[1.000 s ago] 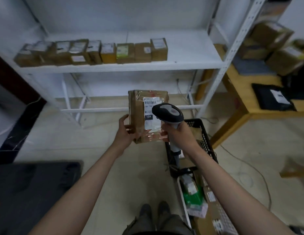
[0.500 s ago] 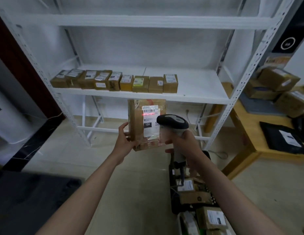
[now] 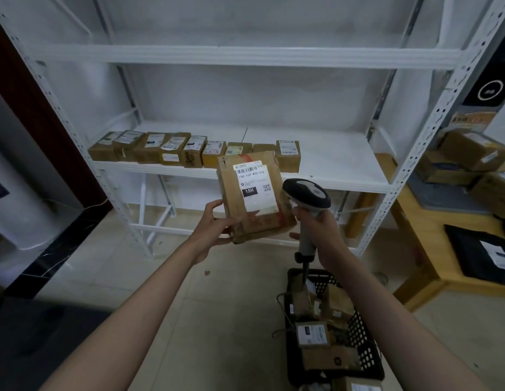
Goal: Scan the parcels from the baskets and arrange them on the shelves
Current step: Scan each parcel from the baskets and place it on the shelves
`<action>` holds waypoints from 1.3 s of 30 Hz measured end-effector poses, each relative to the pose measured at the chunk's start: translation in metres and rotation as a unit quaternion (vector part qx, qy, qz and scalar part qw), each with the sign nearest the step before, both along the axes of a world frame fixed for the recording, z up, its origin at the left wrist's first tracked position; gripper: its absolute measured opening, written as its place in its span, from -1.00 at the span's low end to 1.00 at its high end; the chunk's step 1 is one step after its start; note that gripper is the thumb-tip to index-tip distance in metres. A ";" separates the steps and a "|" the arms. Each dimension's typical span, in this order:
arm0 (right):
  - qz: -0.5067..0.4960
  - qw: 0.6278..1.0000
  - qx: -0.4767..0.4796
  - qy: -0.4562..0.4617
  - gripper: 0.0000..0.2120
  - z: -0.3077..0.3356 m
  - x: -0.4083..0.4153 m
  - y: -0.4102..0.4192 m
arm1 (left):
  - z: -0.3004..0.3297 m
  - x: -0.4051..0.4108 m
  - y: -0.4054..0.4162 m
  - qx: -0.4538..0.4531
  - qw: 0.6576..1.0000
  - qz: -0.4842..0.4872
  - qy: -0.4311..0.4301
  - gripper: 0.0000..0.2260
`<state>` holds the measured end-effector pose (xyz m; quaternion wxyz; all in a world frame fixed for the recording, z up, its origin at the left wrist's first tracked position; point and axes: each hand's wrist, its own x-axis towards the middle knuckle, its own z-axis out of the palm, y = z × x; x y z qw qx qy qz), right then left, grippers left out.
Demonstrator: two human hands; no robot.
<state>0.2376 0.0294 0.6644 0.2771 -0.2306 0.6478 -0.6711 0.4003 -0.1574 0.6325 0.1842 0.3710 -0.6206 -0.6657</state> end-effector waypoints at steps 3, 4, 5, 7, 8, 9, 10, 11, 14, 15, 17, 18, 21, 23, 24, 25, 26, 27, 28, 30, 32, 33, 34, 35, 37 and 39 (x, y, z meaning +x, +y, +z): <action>-0.001 1.000 0.007 -0.003 -0.79 0.002 -0.016 -0.020 | 0.007 -0.016 -0.021 0.006 1.000 -0.009 -0.001 -0.44; -0.002 1.000 0.007 -0.003 -0.77 0.003 -0.021 -0.028 | 0.008 -0.023 -0.028 0.008 1.000 -0.012 -0.002 -0.45; -0.003 1.000 0.006 -0.001 -0.77 0.003 -0.026 -0.035 | 0.008 -0.030 -0.037 0.012 1.000 -0.015 -0.002 -0.46; -0.012 1.000 0.010 0.008 -0.79 0.002 -0.037 -0.050 | 0.007 -0.048 -0.055 0.015 1.000 -0.020 -0.002 -0.50; -0.022 1.000 0.014 0.012 -0.79 0.001 -0.043 -0.058 | 0.005 -0.058 -0.064 0.012 1.000 -0.023 -0.004 -0.51; -0.034 0.999 0.016 0.014 -0.79 0.000 -0.050 -0.067 | 0.003 -0.070 -0.074 0.008 1.000 -0.027 -0.005 -0.53; -0.046 0.999 0.018 0.016 -0.77 -0.002 -0.057 -0.075 | 0.001 -0.082 -0.084 0.004 0.999 -0.033 -0.007 -0.53; -0.059 0.998 0.022 0.016 -0.72 -0.003 -0.065 -0.084 | -0.001 -0.096 -0.093 0.001 0.999 -0.041 -0.008 -0.53; -0.113 0.993 0.028 0.015 -0.72 -0.007 -0.090 -0.111 | -0.004 -0.140 -0.121 -0.002 0.997 -0.073 -0.004 -0.51; -0.133 0.991 0.027 0.014 -0.74 -0.007 -0.098 -0.119 | -0.004 -0.155 -0.130 -0.002 0.996 -0.086 -0.002 -0.50; -0.173 0.984 0.025 0.017 -0.73 -0.007 -0.116 -0.133 | -0.003 -0.185 -0.146 -0.003 0.993 -0.114 0.001 -0.50; -0.190 0.981 0.026 0.021 -0.72 -0.007 -0.124 -0.138 | -0.003 -0.200 -0.153 -0.005 0.992 -0.129 0.003 -0.49; -0.236 0.971 0.032 0.016 -0.71 -0.005 -0.148 -0.151 | -0.002 -0.239 -0.166 -0.008 0.985 -0.175 0.006 -0.51; -0.263 0.964 0.042 0.010 -0.70 -0.005 -0.161 -0.155 | -0.003 -0.261 -0.169 -0.020 0.981 -0.195 0.003 -0.58; -0.275 0.960 0.047 0.006 -0.70 -0.005 -0.168 -0.157 | -0.003 -0.272 -0.170 -0.029 0.980 -0.199 0.000 -0.63; -0.284 0.957 0.050 0.003 -0.71 -0.004 -0.175 -0.158 | -0.003 -0.282 -0.170 -0.033 0.979 -0.202 -0.002 -0.67; -0.291 0.955 0.053 0.000 -0.72 -0.004 -0.183 -0.158 | -0.003 -0.293 -0.170 -0.032 0.978 -0.207 -0.004 -0.70; -0.294 0.954 0.056 -0.002 -0.72 -0.005 -0.190 -0.158 | -0.003 -0.303 -0.169 -0.027 0.976 -0.215 -0.003 -0.72; -0.296 0.953 0.058 -0.001 -0.69 -0.006 -0.198 -0.158 | -0.003 -0.314 -0.168 -0.021 0.975 -0.223 0.002 -0.73; -0.306 0.950 0.065 0.002 -0.64 -0.009 -0.216 -0.158 | -0.007 -0.335 -0.163 -0.018 0.972 -0.232 0.009 -0.73; -0.320 0.945 0.072 -0.003 -0.63 -0.014 -0.237 -0.158 | -0.013 -0.357 -0.159 -0.026 0.971 -0.239 0.008 -0.73; -0.325 0.943 0.074 -0.008 -0.63 -0.017 -0.249 -0.159 | -0.017 -0.369 -0.158 -0.027 0.969 -0.244 0.005 -0.72; -0.328 0.942 0.075 -0.013 -0.64 -0.021 -0.262 -0.161 | -0.020 -0.381 -0.158 -0.028 0.968 -0.249 0.002 -0.72; -0.330 0.941 0.076 -0.016 -0.64 -0.025 -0.275 -0.162 | -0.023 -0.394 -0.159 -0.032 0.967 -0.252 -0.006 -0.70; -0.328 0.941 0.079 -0.018 -0.64 -0.032 -0.302 -0.166 | -0.028 -0.419 -0.161 -0.055 0.967 -0.249 -0.026 -0.69; -0.326 0.941 0.080 -0.026 -0.63 -0.040 -0.330 -0.170 | -0.033 -0.443 -0.162 -0.080 0.966 -0.240 -0.046 -0.67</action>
